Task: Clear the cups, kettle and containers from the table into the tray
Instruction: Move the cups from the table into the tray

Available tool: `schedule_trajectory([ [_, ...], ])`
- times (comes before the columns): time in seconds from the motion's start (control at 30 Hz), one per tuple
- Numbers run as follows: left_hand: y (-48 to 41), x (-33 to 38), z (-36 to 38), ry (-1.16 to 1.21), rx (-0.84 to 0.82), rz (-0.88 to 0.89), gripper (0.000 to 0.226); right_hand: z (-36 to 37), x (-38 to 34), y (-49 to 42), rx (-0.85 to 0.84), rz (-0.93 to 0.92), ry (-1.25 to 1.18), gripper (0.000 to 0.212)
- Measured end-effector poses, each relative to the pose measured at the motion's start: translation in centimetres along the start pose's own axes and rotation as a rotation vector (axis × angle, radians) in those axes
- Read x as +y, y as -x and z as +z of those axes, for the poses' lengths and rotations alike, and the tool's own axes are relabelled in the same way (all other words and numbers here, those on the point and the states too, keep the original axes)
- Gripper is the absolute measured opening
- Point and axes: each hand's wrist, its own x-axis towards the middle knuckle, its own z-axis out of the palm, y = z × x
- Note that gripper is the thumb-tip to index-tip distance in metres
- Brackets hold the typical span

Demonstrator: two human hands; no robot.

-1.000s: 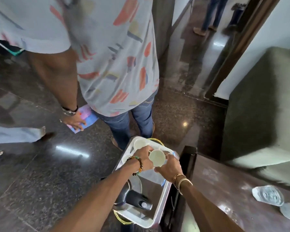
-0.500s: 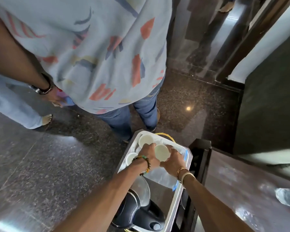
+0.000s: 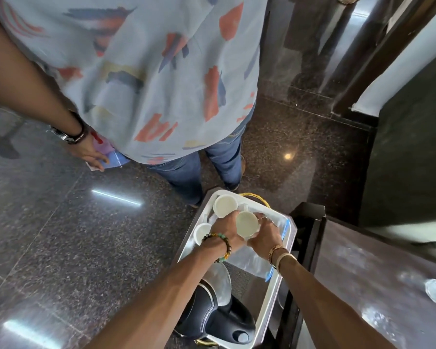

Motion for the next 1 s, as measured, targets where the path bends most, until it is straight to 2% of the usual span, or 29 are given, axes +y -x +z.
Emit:
schedule_trajectory([
  [0.13,1.8,0.2,-1.3,-0.07,-0.05,-0.026,0.062,-1.2,-0.4,2.1,-0.026,0.089,-0.03,0.082],
  [0.33,5.5,2.4,-5.0,-0.151,-0.089,0.065,0.06,-5.8,-2.4,6.8,0.051,0.106,-0.025,0.07],
  [0.6,10.3,8.1,-8.6,-0.288,0.052,0.383,0.039,-12.1,-4.3,14.7,0.267,-0.034,-0.019,0.073],
  [0.73,12.9,12.0,-8.3,-0.246,0.032,0.478,0.047,-14.8,-2.8,19.5,0.399,-0.007,-0.094,0.074],
  [1.0,21.6,21.7,-5.4,-0.207,0.106,0.722,0.067,-22.0,1.9,30.2,0.712,0.039,-0.2,0.079],
])
